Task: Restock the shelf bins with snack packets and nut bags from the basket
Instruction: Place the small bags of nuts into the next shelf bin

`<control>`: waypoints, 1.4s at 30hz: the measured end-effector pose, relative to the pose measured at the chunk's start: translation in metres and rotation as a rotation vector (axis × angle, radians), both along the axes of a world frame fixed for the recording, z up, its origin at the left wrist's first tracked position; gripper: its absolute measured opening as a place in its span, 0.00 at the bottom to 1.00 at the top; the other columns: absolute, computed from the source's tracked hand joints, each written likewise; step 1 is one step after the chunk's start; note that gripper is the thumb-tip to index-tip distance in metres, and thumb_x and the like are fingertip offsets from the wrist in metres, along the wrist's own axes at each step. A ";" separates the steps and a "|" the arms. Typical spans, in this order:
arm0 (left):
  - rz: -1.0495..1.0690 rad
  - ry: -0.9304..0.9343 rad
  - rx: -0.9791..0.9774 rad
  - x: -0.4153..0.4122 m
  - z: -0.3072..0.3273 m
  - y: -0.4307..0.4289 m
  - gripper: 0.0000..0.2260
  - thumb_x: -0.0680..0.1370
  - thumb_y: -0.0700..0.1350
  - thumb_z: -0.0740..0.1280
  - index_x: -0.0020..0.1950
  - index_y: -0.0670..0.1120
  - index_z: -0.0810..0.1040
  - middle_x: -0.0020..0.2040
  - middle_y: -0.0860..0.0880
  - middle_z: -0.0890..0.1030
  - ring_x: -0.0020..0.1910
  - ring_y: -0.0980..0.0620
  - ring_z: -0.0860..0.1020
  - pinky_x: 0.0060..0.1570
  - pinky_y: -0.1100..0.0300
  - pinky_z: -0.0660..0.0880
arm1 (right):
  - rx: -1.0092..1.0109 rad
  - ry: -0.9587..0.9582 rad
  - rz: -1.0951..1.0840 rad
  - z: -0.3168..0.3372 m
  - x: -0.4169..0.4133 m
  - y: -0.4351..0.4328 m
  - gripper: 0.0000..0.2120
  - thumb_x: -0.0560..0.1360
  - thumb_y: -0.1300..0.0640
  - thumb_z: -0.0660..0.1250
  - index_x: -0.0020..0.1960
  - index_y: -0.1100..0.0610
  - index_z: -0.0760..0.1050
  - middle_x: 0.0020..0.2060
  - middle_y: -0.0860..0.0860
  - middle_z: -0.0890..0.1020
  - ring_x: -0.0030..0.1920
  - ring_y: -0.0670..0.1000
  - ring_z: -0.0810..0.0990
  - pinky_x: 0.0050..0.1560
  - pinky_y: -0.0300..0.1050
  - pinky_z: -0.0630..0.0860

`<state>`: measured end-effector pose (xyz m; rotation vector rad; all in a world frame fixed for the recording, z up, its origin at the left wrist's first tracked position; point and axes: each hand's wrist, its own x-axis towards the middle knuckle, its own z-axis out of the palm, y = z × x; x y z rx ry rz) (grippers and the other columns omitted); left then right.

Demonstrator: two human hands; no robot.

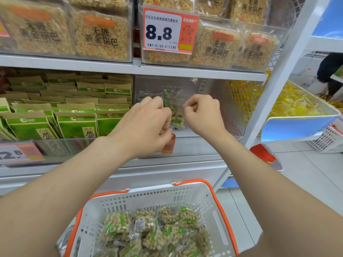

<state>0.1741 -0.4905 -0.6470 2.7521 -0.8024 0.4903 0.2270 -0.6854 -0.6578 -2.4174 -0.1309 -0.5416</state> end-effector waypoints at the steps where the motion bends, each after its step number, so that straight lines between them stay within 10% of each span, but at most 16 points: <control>1: 0.007 0.041 -0.023 -0.004 0.001 0.000 0.09 0.78 0.55 0.66 0.40 0.54 0.72 0.41 0.54 0.74 0.45 0.47 0.74 0.42 0.50 0.74 | 0.043 0.029 0.085 0.007 -0.012 0.003 0.12 0.73 0.62 0.61 0.40 0.54 0.83 0.29 0.49 0.83 0.33 0.48 0.83 0.37 0.41 0.80; 6: 0.082 0.309 0.299 -0.016 -0.006 0.001 0.16 0.78 0.59 0.65 0.36 0.51 0.72 0.35 0.53 0.73 0.39 0.45 0.76 0.33 0.56 0.68 | 0.055 0.548 0.506 0.015 -0.052 0.006 0.11 0.74 0.70 0.62 0.40 0.64 0.83 0.33 0.59 0.85 0.32 0.58 0.86 0.31 0.49 0.81; 11: 0.022 0.677 0.529 -0.015 -0.023 0.000 0.11 0.81 0.58 0.66 0.52 0.52 0.81 0.52 0.50 0.82 0.51 0.46 0.80 0.51 0.52 0.79 | -0.271 0.998 0.589 -0.035 -0.064 0.016 0.10 0.78 0.67 0.63 0.52 0.65 0.83 0.40 0.57 0.88 0.40 0.55 0.89 0.41 0.48 0.85; 14: 0.021 0.744 0.626 -0.011 -0.029 -0.002 0.16 0.83 0.60 0.64 0.60 0.50 0.83 0.58 0.50 0.82 0.56 0.46 0.80 0.59 0.47 0.79 | -0.571 1.043 0.611 -0.073 -0.061 0.029 0.12 0.77 0.59 0.66 0.57 0.57 0.84 0.37 0.47 0.87 0.42 0.49 0.88 0.44 0.45 0.84; 18: 0.001 0.767 0.634 -0.007 -0.032 -0.006 0.18 0.83 0.60 0.63 0.63 0.51 0.82 0.60 0.50 0.82 0.58 0.45 0.80 0.60 0.46 0.79 | -0.831 1.022 0.640 -0.124 -0.054 0.048 0.20 0.78 0.54 0.65 0.66 0.61 0.79 0.62 0.60 0.82 0.63 0.62 0.80 0.63 0.59 0.79; 33: -0.026 0.713 0.655 -0.008 -0.031 -0.007 0.11 0.85 0.55 0.62 0.57 0.48 0.77 0.53 0.49 0.80 0.51 0.44 0.80 0.54 0.47 0.80 | -0.745 1.248 0.832 -0.258 -0.119 0.082 0.29 0.78 0.66 0.63 0.76 0.48 0.64 0.65 0.56 0.75 0.50 0.55 0.79 0.44 0.50 0.78; 37: -0.018 0.701 0.676 -0.010 -0.031 -0.006 0.13 0.84 0.53 0.62 0.44 0.48 0.73 0.47 0.49 0.78 0.46 0.45 0.79 0.52 0.46 0.80 | -0.708 1.429 0.984 -0.273 -0.143 0.095 0.35 0.80 0.65 0.61 0.83 0.45 0.56 0.81 0.56 0.61 0.65 0.59 0.78 0.60 0.57 0.80; 40: -0.019 0.702 0.686 -0.010 -0.033 -0.008 0.11 0.84 0.55 0.62 0.49 0.49 0.76 0.51 0.49 0.79 0.50 0.44 0.80 0.55 0.45 0.80 | -0.559 1.408 0.883 -0.277 -0.147 0.097 0.29 0.79 0.66 0.61 0.80 0.55 0.65 0.72 0.61 0.74 0.52 0.55 0.82 0.47 0.49 0.82; 42: -0.026 0.706 0.688 -0.010 -0.035 -0.007 0.13 0.84 0.56 0.62 0.60 0.49 0.78 0.56 0.49 0.80 0.53 0.44 0.80 0.57 0.44 0.80 | -0.417 1.320 0.708 -0.277 -0.144 0.099 0.11 0.79 0.63 0.64 0.58 0.65 0.81 0.48 0.65 0.83 0.36 0.52 0.76 0.40 0.46 0.76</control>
